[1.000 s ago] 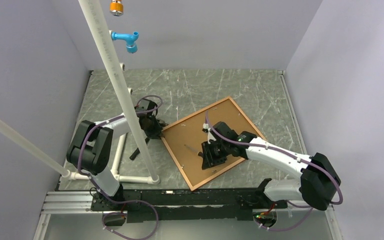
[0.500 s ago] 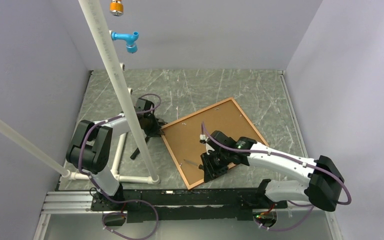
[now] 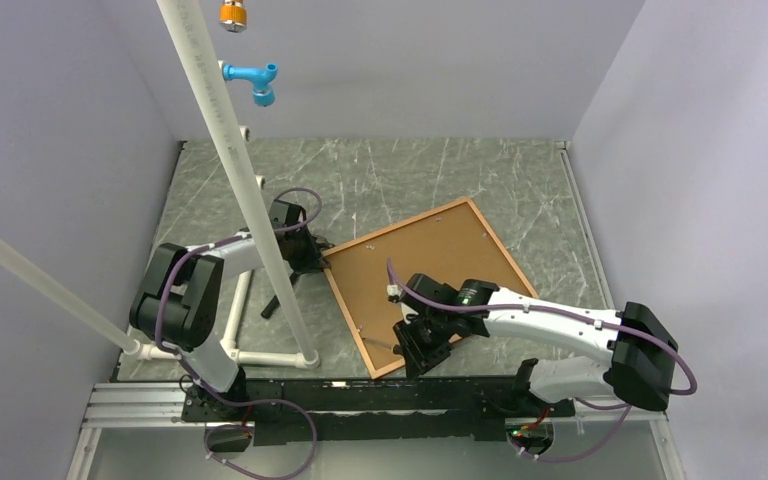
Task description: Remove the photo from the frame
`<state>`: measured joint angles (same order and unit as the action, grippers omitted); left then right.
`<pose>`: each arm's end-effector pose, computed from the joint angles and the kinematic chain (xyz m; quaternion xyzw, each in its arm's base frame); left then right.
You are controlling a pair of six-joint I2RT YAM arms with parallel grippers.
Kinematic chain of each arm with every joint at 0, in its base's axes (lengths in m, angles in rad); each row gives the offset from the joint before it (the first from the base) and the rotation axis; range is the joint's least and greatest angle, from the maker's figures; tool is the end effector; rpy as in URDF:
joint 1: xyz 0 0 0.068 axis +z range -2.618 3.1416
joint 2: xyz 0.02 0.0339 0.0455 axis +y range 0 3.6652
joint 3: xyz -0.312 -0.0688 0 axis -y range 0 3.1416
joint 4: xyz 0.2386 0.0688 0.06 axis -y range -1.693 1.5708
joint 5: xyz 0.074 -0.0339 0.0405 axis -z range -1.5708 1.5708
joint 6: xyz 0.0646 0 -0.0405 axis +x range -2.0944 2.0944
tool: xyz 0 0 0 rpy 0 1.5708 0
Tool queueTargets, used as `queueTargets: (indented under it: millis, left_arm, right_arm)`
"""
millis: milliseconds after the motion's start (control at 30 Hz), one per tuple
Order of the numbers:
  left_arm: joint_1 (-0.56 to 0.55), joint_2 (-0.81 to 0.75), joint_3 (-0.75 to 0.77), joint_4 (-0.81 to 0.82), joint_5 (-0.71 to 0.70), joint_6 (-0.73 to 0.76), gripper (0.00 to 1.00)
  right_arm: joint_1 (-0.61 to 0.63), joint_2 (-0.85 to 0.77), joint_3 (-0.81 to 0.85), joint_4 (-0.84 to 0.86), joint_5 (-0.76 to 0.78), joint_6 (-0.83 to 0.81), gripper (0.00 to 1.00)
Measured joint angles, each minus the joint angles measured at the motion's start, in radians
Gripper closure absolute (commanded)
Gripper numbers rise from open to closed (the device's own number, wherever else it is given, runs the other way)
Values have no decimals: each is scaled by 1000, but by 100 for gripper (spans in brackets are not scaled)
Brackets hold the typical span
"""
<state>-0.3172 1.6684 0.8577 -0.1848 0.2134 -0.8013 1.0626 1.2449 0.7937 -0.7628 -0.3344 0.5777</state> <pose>0.3120 -0.1168 0.1774 -0.1992 0.9329 -0.2362 0.1849 0.0828 0.1922 0.2325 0.2616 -0.9349 -0.2397 0.0004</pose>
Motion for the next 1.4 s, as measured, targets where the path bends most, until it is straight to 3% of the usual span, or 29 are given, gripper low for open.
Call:
queueTargets:
  millis: [900, 1000, 1100, 1200, 1400]
  left_arm:
    - [0, -32, -102, 203, -27, -55, 100]
    - [0, -34, -106, 208, -28, -55, 87]
    - [0, -43, -121, 225, -29, -53, 57]
    - [-1, -72, -162, 257, -10, -54, 37]
    - [-24, -248, -231, 140, 11, 5, 22]
  right_arm:
    - [93, 103, -8, 166, 91, 175, 100]
    - [97, 100, -10, 165, 102, 175, 100]
    - [97, 80, -29, 184, 112, 175, 100]
    - [97, 61, -43, 188, 121, 174, 100]
    - [76, 60, 30, 142, 171, 132, 100]
